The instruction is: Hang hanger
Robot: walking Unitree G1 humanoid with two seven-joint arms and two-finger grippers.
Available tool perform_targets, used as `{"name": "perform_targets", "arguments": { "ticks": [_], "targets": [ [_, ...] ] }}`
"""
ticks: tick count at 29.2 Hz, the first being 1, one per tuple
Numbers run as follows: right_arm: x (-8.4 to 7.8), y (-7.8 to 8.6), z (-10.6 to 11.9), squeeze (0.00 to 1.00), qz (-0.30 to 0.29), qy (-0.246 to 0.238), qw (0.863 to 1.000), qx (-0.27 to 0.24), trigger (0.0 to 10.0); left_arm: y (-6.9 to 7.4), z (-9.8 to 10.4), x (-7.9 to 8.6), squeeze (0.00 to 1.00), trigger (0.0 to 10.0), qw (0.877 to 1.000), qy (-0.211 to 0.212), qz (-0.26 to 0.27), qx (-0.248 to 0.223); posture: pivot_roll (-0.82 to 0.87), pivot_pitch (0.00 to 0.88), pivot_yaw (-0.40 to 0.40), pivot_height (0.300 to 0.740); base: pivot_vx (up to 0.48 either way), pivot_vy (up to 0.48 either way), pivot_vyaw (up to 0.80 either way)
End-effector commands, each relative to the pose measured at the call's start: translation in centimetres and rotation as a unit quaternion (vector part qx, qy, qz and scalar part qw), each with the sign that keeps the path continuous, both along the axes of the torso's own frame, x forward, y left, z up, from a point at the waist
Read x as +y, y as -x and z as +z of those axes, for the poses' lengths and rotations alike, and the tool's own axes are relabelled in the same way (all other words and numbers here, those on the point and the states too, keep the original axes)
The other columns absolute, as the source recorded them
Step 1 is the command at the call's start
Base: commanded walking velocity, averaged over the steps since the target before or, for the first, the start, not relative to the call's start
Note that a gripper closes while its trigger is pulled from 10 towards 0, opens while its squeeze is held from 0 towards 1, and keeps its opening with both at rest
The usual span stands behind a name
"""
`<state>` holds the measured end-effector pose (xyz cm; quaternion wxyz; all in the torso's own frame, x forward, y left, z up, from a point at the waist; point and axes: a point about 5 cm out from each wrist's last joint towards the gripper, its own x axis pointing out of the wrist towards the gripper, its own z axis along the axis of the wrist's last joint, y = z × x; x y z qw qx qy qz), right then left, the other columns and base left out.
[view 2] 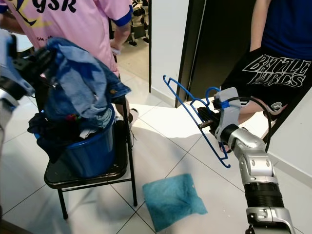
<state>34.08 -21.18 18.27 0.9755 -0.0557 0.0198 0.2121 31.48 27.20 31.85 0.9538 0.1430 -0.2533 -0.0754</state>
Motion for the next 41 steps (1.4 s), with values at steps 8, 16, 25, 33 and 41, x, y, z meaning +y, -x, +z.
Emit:
{"name": "perform_targets", "arguments": {
  "ticks": [8,16,25,33,41],
  "targets": [
    [0.5,0.1,-0.3,0.0,0.015,0.0,1.0,-0.004,10.0,-0.1,-3.5,3.8,0.0,0.0,0.985,0.008,0.163,0.06,0.06,0.0,-0.057,0.74,0.0,0.0,0.0],
    [2.8,0.3,-0.2,0.0,0.064,-0.04,0.997,-0.015,10.0,-0.5,-5.5,0.3,0.0,10.0,0.988,0.096,0.099,0.066,0.08,0.0,-0.063,0.74,0.081,0.0,0.0],
    [4.7,0.2,0.3,0.0,0.109,-0.06,0.992,-0.034,10.0,-0.4,-4.2,-1.0,0.0,10.0,0.992,0.081,0.082,0.045,0.1,0.0,-0.058,0.74,0.329,0.0,0.0],
    [6.0,0.8,0.7,0.0,0.156,-0.073,0.983,-0.056,10.0,-0.5,-4.0,-1.7,0.0,10.0,0.993,0.073,0.083,0.041,0.11,0.0,-0.051,0.74,0.334,0.0,0.68],
    [5.6,0.7,0.5,0.0,0.142,-0.072,0.986,-0.051,10.0,-0.5,-4.0,-2.6,0.0,10.0,0.995,0.06,0.073,0.045,0.11,0.0,-0.047,0.74,0.332,0.0,0.13]
  ]
}}
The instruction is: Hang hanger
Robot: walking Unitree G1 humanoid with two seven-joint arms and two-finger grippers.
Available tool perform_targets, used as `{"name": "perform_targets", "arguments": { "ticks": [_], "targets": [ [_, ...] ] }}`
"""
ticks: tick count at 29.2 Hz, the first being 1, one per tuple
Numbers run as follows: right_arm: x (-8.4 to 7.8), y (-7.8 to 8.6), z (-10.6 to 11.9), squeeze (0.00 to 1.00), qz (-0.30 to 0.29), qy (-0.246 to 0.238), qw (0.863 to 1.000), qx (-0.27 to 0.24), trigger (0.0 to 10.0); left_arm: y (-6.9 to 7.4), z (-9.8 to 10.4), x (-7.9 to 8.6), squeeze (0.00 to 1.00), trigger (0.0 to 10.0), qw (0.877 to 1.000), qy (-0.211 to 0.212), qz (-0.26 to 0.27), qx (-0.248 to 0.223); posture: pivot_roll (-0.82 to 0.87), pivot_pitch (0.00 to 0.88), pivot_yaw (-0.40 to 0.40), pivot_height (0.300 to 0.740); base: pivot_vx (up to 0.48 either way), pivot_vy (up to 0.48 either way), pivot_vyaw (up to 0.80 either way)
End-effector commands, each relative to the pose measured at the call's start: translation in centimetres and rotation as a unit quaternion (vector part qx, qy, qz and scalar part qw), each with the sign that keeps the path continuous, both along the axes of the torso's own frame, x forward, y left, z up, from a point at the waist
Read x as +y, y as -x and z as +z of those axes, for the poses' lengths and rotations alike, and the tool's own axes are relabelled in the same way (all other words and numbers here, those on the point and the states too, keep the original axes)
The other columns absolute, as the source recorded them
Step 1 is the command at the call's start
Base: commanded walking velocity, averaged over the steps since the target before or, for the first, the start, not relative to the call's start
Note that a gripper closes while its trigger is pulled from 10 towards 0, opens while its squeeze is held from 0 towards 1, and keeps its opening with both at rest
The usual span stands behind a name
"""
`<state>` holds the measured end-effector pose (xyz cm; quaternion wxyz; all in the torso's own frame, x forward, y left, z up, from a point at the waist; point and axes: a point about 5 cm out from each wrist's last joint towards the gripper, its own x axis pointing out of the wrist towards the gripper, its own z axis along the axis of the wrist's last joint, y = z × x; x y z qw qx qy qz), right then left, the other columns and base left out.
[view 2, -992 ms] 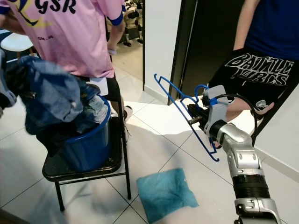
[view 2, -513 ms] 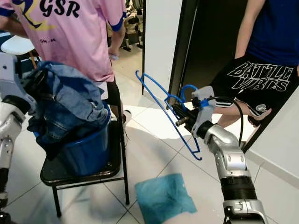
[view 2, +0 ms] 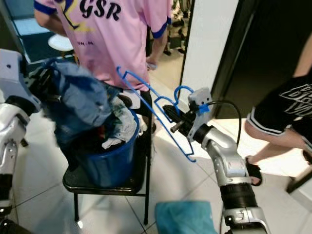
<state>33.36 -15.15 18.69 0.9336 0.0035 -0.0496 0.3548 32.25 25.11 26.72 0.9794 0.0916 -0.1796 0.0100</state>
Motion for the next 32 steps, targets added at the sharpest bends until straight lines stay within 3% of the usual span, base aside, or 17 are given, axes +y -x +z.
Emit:
{"name": "perform_targets", "arguments": {
  "ticks": [1,11,15,18,19,20,21,23,24,26,27,28,29,32],
  "targets": [
    [-0.4,0.0,0.1,0.0,-0.01,0.0,1.0,-0.004,10.0,0.3,1.2,-0.5,0.0,10.0,1.0,-0.01,-0.007,-0.024,0.11,0.0,-0.047,0.74,0.33,0.0,0.0],
    [-1.4,-0.4,-0.9,0.0,-0.044,0.033,0.998,0.015,10.0,0.1,-0.6,-1.4,0.0,10.0,0.999,-0.026,-0.035,0.023,0.11,0.0,-0.045,0.74,0.032,0.0,0.0],
    [-1.5,-0.1,-1.5,0.0,-0.033,0.055,0.997,0.029,10.0,0.1,-2.2,-0.7,0.0,10.0,0.994,-0.082,0.006,0.076,0.11,0.0,-0.047,0.74,0.0,0.0,0.0],
    [-1.5,0.0,-1.6,0.0,-0.032,0.057,0.997,0.03,10.0,0.2,-2.3,-0.3,0.0,10.0,0.993,-0.089,0.021,0.08,0.11,0.0,-0.047,0.74,0.0,0.0,0.0],
    [-1.7,0.0,-1.4,0.0,-0.033,0.053,0.998,0.027,10.0,0.5,-1.4,1.1,0.0,10.0,0.99,-0.099,0.079,0.062,0.11,0.0,-0.051,0.74,0.0,0.0,0.0],
    [-1.7,0.0,-1.4,0.0,-0.033,0.053,0.998,0.027,10.0,0.5,-1.4,1.1,0.0,10.0,0.99,-0.099,0.079,0.062,0.11,0.0,-0.051,0.74,0.0,0.0,0.0],
    [-1.8,-0.1,-1.2,0.0,-0.034,0.05,0.998,0.025,10.0,1.3,0.6,3.1,0.0,10.0,0.981,-0.115,0.157,0.026,0.11,0.0,-0.054,0.74,0.0,0.0,0.0],
    [-1.8,-0.1,-1.2,0.0,-0.034,0.05,0.998,0.025,10.0,1.3,0.6,3.1,0.0,10.0,0.981,-0.115,0.157,0.026,0.11,0.0,-0.054,0.74,0.0,0.0,0.0],
    [-1.9,-0.2,-1.1,0.0,-0.035,0.048,0.998,0.023,10.0,2.1,2.4,4.6,0.0,10.0,0.966,-0.135,0.22,-0.009,0.11,0.0,-0.053,0.74,0.0,0.0,0.0],
    [-1.9,-0.2,-1.1,0.0,-0.035,0.048,0.998,0.023,10.0,2.1,2.4,4.6,0.0,10.0,0.966,-0.135,0.22,-0.009,0.11,0.0,-0.053,0.74,0.0,0.0,0.0],
    [-1.9,-0.2,-1.0,0.0,-0.034,0.048,0.998,0.023,10.0,3.2,4.1,5.6,0.0,10.0,0.948,-0.158,0.273,-0.041,0.11,0.0,-0.053,0.74,0.0,0.0,0.0],
    [-1.9,-0.2,-1.0,0.0,-0.034,0.048,0.998,0.023,10.0,3.2,4.1,5.6,0.0,10.0,0.948,-0.158,0.273,-0.041,0.11,0.0,-0.053,0.74,0.0,0.0,0.0],
    [-1.9,-0.2,-1.1,0.0,-0.032,0.049,0.998,0.024,10.0,4.1,5.0,6.2,0.0,10.0,0.933,-0.175,0.309,-0.059,0.11,0.0,-0.057,0.74,0.0,0.0,0.0],
    [-2.0,-0.2,-1.2,0.0,-0.031,0.054,0.998,0.026,10.0,4.9,5.1,6.5,0.0,10.0,0.922,-0.185,0.334,-0.065,0.11,0.0,-0.06,0.74,0.0,0.0,0.0]
  ]
}}
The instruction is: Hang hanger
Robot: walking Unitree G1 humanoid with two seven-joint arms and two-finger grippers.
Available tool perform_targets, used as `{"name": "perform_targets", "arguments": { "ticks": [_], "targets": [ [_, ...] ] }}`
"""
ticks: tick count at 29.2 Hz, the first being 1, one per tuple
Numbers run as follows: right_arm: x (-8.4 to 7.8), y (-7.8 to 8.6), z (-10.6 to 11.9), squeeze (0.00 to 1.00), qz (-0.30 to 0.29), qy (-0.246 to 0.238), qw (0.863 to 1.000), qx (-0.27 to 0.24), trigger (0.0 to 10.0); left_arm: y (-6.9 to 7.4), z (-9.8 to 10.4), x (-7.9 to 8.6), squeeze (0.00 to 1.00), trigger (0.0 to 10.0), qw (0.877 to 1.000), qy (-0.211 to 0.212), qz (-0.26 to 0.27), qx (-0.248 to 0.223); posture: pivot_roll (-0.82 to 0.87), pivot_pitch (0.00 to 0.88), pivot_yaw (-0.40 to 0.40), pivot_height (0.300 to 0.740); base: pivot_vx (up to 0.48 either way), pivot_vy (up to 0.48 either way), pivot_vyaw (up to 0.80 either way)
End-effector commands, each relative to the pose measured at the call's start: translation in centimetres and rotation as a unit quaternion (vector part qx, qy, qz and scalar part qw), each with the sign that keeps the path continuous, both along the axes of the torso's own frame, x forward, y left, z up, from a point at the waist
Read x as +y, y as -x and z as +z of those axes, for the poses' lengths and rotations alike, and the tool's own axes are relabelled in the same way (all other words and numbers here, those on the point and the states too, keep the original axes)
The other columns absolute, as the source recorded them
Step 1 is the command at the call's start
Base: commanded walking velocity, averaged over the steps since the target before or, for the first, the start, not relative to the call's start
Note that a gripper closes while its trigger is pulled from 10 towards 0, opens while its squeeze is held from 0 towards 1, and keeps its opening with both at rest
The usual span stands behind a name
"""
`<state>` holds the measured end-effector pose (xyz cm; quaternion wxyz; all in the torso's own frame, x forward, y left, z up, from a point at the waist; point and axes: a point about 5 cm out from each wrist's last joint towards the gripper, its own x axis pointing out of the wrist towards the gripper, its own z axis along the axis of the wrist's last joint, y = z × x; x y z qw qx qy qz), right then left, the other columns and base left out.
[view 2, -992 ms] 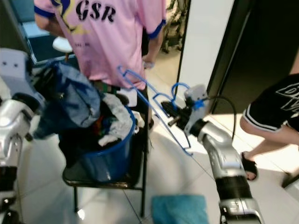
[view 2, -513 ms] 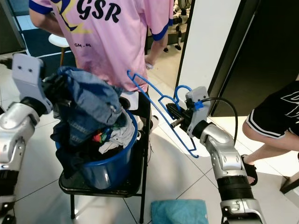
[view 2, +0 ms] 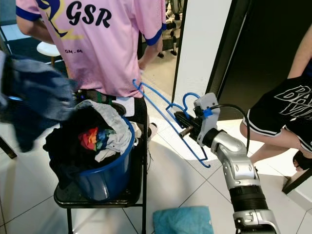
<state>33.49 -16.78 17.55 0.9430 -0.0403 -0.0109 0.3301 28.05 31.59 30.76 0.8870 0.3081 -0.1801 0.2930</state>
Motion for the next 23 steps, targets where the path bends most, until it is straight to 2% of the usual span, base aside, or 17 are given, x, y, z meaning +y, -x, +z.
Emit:
{"name": "perform_targets", "arguments": {
  "ticks": [1,2,3,4,5,9,10,11,12,14,15,17,18,19,20,22,23],
  "targets": [
    [-0.3,0.0,-0.1,0.0,-0.003,0.001,1.0,0.005,10.0,0.7,1.1,0.0,0.0,10.0,0.999,-0.022,0.016,-0.021,0.11,0.0,-0.06,0.74,0.0,0.0,0.0],
    [-0.5,-0.1,-0.1,0.0,-0.003,0.002,1.0,0.006,10.0,1.2,0.8,0.2,0.0,10.0,0.999,-0.037,0.038,-0.015,0.11,0.0,-0.066,0.74,0.0,0.0,0.0],
    [-0.5,-0.1,-0.1,0.0,-0.003,0.002,1.0,0.006,10.0,1.2,0.8,0.2,0.0,10.0,0.999,-0.037,0.038,-0.015,0.11,0.0,-0.066,0.74,0.0,0.0,0.0],
    [-0.6,-0.1,0.0,0.0,-0.003,0.006,1.0,0.007,10.0,0.9,-0.6,-0.1,0.0,10.0,0.999,-0.039,0.036,0.008,0.11,0.0,-0.07,0.74,0.0,0.0,0.0],
    [-0.7,-0.2,0.0,0.0,-0.004,0.011,1.0,0.009,10.0,-0.6,-3.5,-1.7,0.0,10.0,0.997,-0.034,-0.017,0.061,0.11,0.0,-0.07,0.74,0.0,0.0,0.0],
    [-0.7,-0.2,0.0,0.0,-0.004,0.012,1.0,0.009,10.0,-0.9,-4.1,-2.1,0.0,10.0,0.996,-0.031,-0.032,0.072,0.11,0.0,-0.07,0.74,0.0,0.0,0.0],
    [-0.6,-0.2,-0.3,0.0,-0.005,0.021,1.0,0.015,10.0,-2.1,-6.4,-3.3,0.0,10.0,0.991,-0.022,-0.067,0.114,0.12,0.0,-0.071,0.74,0.0,0.0,0.0],
    [-0.6,-0.2,-0.3,0.0,-0.005,0.021,1.0,0.015,10.0,-2.1,-6.4,-3.3,0.0,10.0,0.991,-0.022,-0.067,0.114,0.12,0.0,-0.071,0.74,0.0,0.0,0.0],
    [-0.6,-0.1,-0.8,0.0,-0.008,0.036,0.999,0.023,10.0,-3.1,-9.1,-4.5,0.0,10.0,0.983,-0.015,-0.094,0.156,0.12,0.0,-0.069,0.74,0.0,0.0,0.0],
    [-0.6,-0.1,-0.8,0.0,-0.008,0.036,0.999,0.023,10.0,-3.1,-9.1,-4.5,0.0,10.0,0.983,-0.015,-0.094,0.156,0.12,0.0,-0.069,0.74,0.0,0.0,0.0],
    [-0.6,0.0,-1.3,0.0,-0.01,0.047,0.998,0.03,10.0,-3.9,-12.1,-6.1,0.0,10.0,0.972,-0.017,-0.123,0.202,0.1,0.0,-0.06,0.74,0.0,0.0,0.0],
    [-0.6,0.0,-1.3,0.0,-0.01,0.047,0.998,0.03,10.0,-3.9,-12.1,-6.1,0.0,10.0,0.972,-0.017,-0.123,0.202,0.1,0.0,-0.06,0.74,0.0,0.0,0.0],
    [-0.7,0.1,-1.5,0.0,-0.013,0.052,0.998,0.034,10.0,-4.3,-14.0,-8.2,0.0,10.0,0.96,-0.031,-0.158,0.228,0.1,0.0,-0.055,0.74,0.0,0.0,0.0],
    [-1.1,0.2,-1.6,0.0,-0.019,0.053,0.998,0.037,10.0,-4.7,-14.5,-10.0,0.0,10.0,0.953,-0.044,-0.184,0.235,0.09,0.0,-0.049,0.74,0.0,0.0,0.0],
    [-1.1,0.2,-1.6,0.0,-0.019,0.053,0.998,0.037,10.0,-4.7,-14.5,-10.0,0.0,10.0,0.953,-0.044,-0.184,0.235,0.09,0.0,-0.049,0.74,0.0,0.0,0.0],
    [-1.5,0.2,-1.8,0.0,-0.031,0.057,0.997,0.042,10.0,-5.2,-14.5,-12.1,0.0,10.0,0.945,-0.064,-0.218,0.235,0.09,0.0,-0.048,0.74,0.0,0.0,0.0],
    [-1.5,0.2,-1.8,0.0,-0.031,0.057,0.997,0.042,10.0,-5.2,-14.5,-12.1,0.0,10.0,0.945,-0.064,-0.218,0.235,0.09,0.0,-0.048,0.74,0.0,0.0,0.0]
  ]
}}
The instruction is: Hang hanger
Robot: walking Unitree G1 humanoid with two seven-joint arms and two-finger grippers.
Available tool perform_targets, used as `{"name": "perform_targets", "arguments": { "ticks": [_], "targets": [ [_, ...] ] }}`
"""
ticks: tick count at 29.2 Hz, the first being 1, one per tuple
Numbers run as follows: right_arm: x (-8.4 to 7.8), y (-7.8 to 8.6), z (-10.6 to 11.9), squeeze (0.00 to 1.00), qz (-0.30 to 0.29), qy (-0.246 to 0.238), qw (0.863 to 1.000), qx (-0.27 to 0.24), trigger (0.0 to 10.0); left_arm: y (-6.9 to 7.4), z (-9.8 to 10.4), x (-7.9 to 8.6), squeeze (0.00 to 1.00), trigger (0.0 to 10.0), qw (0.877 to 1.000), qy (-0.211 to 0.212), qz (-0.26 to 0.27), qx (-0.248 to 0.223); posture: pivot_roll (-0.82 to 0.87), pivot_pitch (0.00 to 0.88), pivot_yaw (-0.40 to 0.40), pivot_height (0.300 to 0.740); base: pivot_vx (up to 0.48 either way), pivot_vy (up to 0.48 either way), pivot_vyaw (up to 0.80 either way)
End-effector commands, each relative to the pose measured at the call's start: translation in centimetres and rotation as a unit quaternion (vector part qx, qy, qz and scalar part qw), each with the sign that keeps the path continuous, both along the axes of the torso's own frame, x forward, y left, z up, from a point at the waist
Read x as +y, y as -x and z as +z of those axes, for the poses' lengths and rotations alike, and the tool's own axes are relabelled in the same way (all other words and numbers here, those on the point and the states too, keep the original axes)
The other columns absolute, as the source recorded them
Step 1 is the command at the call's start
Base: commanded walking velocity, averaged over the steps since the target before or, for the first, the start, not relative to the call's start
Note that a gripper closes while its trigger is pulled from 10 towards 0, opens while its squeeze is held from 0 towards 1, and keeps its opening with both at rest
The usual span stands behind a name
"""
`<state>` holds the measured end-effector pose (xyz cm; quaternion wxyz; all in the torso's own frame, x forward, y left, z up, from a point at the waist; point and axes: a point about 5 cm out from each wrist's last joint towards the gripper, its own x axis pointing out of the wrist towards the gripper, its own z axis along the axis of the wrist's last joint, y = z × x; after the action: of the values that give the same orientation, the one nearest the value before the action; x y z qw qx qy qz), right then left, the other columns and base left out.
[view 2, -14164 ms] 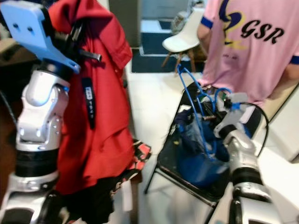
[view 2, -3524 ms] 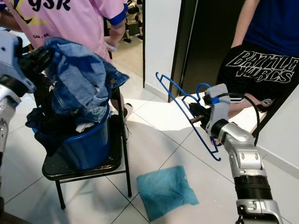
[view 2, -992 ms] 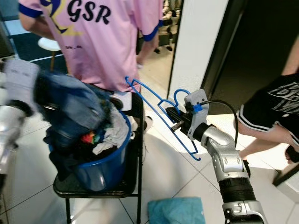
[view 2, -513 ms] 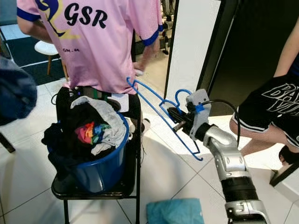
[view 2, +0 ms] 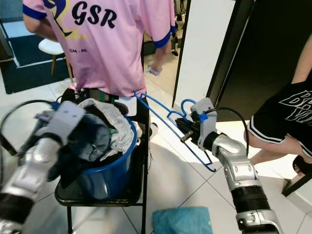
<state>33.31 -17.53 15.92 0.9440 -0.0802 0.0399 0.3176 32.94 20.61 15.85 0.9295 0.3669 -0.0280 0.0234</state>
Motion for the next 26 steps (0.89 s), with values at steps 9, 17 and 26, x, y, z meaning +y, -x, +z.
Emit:
{"name": "perform_targets", "arguments": {
  "ticks": [9,17,26],
  "targets": [
    [-0.9,-0.1,-0.5,0.0,-0.031,0.004,0.999,0.013,10.0,-0.6,3.1,-2.5,0.0,10.0,0.995,-0.047,-0.065,-0.064,0.09,0.0,-0.048,0.74,0.0,0.0,0.0],
    [-1.0,-0.3,-0.6,0.0,-0.041,0.006,0.999,0.014,10.0,-1.0,3.6,-4.4,0.0,10.0,0.987,-0.074,-0.115,-0.082,0.09,0.0,-0.046,0.74,0.0,0.0,0.0],
    [-1.3,-0.3,-0.7,0.0,-0.052,0.014,0.998,0.017,10.0,-0.9,1.1,-5.4,0.0,10.0,0.984,-0.09,-0.146,-0.041,0.08,0.0,-0.043,0.74,0.0,0.0,0.0]
  ]
}}
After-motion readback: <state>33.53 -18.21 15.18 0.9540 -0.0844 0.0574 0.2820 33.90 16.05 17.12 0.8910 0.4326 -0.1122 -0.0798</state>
